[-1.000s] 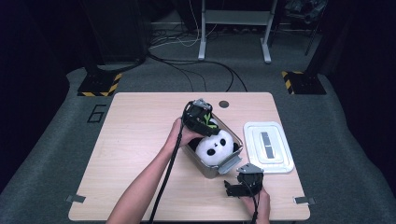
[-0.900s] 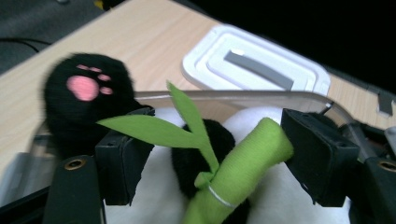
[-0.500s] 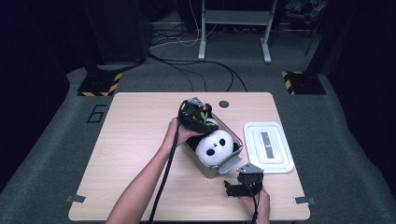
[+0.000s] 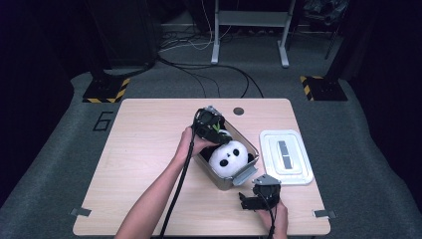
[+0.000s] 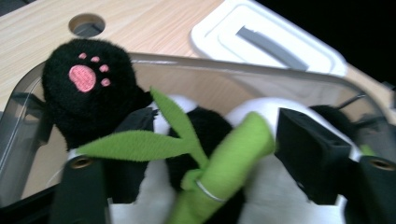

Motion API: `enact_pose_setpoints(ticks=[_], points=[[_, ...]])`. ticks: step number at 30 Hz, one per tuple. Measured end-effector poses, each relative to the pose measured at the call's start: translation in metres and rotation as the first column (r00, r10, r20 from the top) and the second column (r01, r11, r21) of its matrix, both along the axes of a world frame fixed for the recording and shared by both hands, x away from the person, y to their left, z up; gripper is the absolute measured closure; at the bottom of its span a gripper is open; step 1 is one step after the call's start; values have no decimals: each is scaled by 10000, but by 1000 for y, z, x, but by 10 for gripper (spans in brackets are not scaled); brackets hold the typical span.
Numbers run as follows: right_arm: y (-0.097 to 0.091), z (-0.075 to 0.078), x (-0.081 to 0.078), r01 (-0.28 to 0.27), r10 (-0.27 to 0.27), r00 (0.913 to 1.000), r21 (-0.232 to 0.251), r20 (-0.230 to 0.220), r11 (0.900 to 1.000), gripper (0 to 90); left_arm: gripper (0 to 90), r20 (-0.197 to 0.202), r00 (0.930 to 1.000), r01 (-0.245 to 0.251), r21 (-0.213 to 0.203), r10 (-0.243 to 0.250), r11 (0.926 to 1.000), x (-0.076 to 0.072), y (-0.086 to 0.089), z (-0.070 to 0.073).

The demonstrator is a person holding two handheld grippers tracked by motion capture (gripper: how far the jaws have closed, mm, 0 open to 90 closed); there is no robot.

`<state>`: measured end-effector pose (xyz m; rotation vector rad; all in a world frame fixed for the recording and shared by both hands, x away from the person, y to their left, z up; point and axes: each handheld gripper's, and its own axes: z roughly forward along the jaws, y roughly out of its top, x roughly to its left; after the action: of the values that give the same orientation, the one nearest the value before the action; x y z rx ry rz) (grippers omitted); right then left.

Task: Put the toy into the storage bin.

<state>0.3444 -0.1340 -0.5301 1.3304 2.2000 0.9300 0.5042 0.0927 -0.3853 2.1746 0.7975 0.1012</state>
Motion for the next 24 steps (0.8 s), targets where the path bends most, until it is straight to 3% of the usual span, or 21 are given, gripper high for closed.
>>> enact_pose_setpoints(ticks=[2, 4, 7, 8, 11, 18, 21, 24], points=[[0, 0, 0, -11, 11, 10000, -4, 4, 10000, 4, 237, 9, 9999, 137, -218, -137, 9997, -3, 0, 3], [0, 0, 0, -9, 9, 10000, -5, 4, 10000, 4, 186, 12, 9995, 315, -26, -315, 9995, -5, -3, 3], [0, 0, 0, -41, 41, 10000, -14, -2, 10000, 4, 165, -284, 9989, 385, 336, -376, 9987, -2, -9, -3], [0, 0, 0, 0, 0, 10000, 1, 0, 10000, 4, 163, -541, 9979, 383, 365, -363, 9986, 0, -11, -7], [0, 0, 0, 4, -4, 10000, 0, -3, 10000, 4, 161, -817, 9962, 324, 455, -286, 9984, 3, -15, -12], [0, 0, 0, -6, 6, 10000, 8, -18, 10000, 4, 168, -1417, 9898, 385, 1649, -150, 9856, 6, -31, -18], [0, 0, 0, -7, 7, 10000, 8, -18, 10000, 4, 170, -1295, 9914, 429, 1687, -210, 9847, 5, -32, -15], [-1, 0, 0, -81, 81, 10000, -44, -7, 10000, 4, 184, -933, 9953, 367, 1265, -249, 9913, 0, -26, -8]])
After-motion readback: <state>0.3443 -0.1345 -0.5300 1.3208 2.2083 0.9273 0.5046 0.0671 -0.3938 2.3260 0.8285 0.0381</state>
